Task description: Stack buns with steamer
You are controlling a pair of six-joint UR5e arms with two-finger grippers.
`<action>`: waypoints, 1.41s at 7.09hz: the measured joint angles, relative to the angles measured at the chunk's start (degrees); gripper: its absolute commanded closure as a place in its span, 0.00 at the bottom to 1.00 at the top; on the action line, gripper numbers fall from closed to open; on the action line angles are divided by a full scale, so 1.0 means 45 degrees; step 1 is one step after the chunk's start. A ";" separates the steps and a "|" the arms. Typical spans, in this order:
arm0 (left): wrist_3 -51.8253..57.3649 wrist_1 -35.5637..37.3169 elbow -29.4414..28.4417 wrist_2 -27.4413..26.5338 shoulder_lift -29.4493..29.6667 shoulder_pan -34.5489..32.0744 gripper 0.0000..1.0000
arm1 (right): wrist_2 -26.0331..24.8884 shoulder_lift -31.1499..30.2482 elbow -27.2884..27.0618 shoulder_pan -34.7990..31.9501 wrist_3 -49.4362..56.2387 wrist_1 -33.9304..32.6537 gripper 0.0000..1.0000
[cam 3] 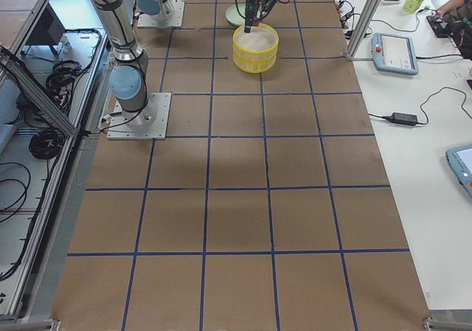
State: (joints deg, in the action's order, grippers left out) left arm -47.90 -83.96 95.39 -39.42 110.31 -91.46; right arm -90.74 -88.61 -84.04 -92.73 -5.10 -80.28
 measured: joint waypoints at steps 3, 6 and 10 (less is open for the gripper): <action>0.0118 0.0193 0.0012 -0.0069 0.0004 -0.0081 0.00 | -0.0098 -0.0037 -0.0033 0.0067 0.0435 -0.0038 0.00; 0.0355 0.0255 0.0012 -0.0088 0.0015 -0.0085 0.00 | -0.0601 -0.0041 -0.0047 0.0166 0.0713 -0.0165 0.00; 0.2556 0.0357 -0.0269 -0.4117 -0.0004 -0.0072 0.00 | -0.0337 -0.0040 -0.0043 0.0182 0.0664 -0.0249 0.00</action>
State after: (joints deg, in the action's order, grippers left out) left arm -36.40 -82.35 94.18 -57.94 110.29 -91.79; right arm -92.26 -88.79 -84.24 -91.91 -2.12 -81.40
